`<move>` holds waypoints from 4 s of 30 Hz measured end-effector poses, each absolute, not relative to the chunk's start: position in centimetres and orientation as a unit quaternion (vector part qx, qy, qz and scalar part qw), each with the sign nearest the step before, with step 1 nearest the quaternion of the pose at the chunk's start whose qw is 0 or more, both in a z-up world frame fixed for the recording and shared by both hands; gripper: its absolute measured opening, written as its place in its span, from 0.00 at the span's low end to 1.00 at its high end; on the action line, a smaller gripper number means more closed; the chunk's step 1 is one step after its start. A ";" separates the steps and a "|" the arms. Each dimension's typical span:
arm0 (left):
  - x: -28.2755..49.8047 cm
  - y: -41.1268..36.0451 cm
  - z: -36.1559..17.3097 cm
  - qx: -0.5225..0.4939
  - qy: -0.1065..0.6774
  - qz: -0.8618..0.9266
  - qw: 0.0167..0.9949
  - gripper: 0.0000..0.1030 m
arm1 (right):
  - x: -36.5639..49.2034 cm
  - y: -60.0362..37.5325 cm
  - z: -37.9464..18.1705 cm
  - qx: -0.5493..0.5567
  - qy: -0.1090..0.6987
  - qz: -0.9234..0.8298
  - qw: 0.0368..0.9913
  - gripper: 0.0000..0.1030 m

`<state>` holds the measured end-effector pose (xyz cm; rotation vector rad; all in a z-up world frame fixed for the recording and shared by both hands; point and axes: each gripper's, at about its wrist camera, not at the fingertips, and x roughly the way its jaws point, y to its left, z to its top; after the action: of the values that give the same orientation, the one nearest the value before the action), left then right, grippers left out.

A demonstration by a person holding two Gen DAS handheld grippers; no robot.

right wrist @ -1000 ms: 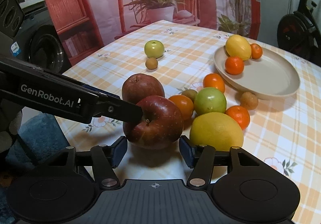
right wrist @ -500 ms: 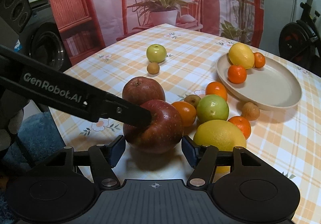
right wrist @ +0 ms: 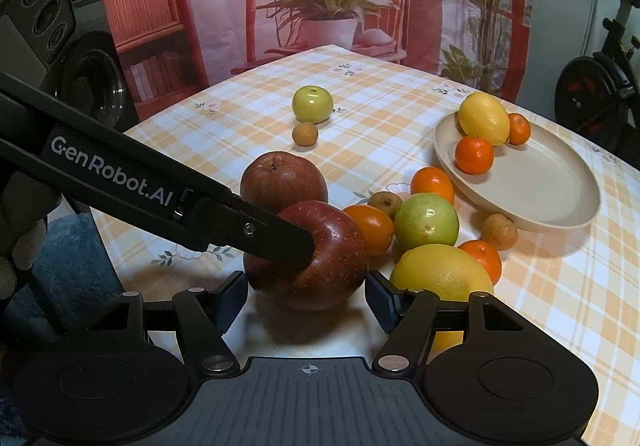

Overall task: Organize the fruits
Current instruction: 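Lift the red apple and carry it over the beige plate, then lower the red apple onto the plate and open the left gripper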

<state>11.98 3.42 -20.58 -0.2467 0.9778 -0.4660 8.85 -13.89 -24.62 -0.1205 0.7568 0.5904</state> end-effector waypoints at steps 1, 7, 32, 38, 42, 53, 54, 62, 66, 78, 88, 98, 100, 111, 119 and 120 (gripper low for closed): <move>12.0 3.4 -20.6 -0.118 0.464 -0.222 0.850 0.46 | 8.9 -13.9 -24.6 -0.056 0.364 0.284 0.885 0.59; 11.7 3.1 -20.0 -0.117 0.453 -0.228 0.854 0.46 | 8.5 -14.4 -24.2 -0.047 0.353 0.278 0.892 0.58; 16.6 -2.8 -11.4 -0.068 0.359 -0.287 0.885 0.46 | 12.7 -20.9 -15.4 -0.033 0.252 0.239 0.937 0.58; 20.0 -5.4 -11.7 -0.046 0.370 -0.297 0.879 0.46 | 15.9 -23.4 -15.5 -0.033 0.259 0.228 0.938 0.58; 22.5 -6.6 -13.0 -0.042 0.397 -0.299 0.867 0.46 | 18.6 -24.7 -16.9 -0.035 0.277 0.224 0.934 0.58; 27.7 -8.6 -18.1 -0.033 0.478 -0.281 0.832 0.46 | 24.5 -27.3 -22.7 0.039 0.376 0.235 0.896 0.58; 27.9 -8.7 -18.5 -0.032 0.482 -0.279 0.830 0.46 | 24.8 -27.2 -23.1 0.037 0.381 0.235 0.893 0.58; 28.8 -8.1 -20.1 -0.043 0.495 -0.267 0.825 0.47 | 25.6 -26.0 -24.5 0.022 0.400 0.240 0.884 0.58; 29.0 -7.7 -20.1 -0.041 0.493 -0.260 0.830 0.47 | 26.1 -25.3 -24.4 0.017 0.401 0.245 0.883 0.58; 29.1 -5.9 -19.9 -0.046 0.488 -0.230 0.841 0.47 | 27.1 -22.9 -24.1 0.000 0.402 0.263 0.877 0.58; 29.6 -5.1 -19.8 -0.058 0.480 -0.203 0.851 0.45 | 27.8 -21.3 -24.1 -0.041 0.379 0.262 0.886 0.58; 30.0 -4.7 -19.9 -0.067 0.477 -0.192 0.855 0.46 | 28.8 -21.5 -24.5 -0.037 0.362 0.252 0.897 0.59; 30.1 -4.7 -19.9 -0.066 0.476 -0.190 0.856 0.48 | 28.8 -21.6 -24.6 -0.034 0.362 0.251 0.897 0.59; 29.5 -5.3 -19.5 -0.039 0.460 -0.177 0.869 0.46 | 26.5 -22.2 -23.0 -0.036 0.357 0.243 0.901 0.59; 27.1 -4.4 -16.5 -0.038 0.423 -0.189 0.885 0.46 | 22.8 -23.7 -21.6 -0.009 0.342 0.226 0.912 0.58; 26.8 -4.3 -16.1 -0.038 0.419 -0.188 0.887 0.46 | 22.3 -23.8 -21.5 -0.006 0.341 0.224 0.913 0.58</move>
<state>26.77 -4.27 -16.12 -0.0790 0.8710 -0.3910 22.29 -23.84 -21.48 -0.0114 0.7032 0.4606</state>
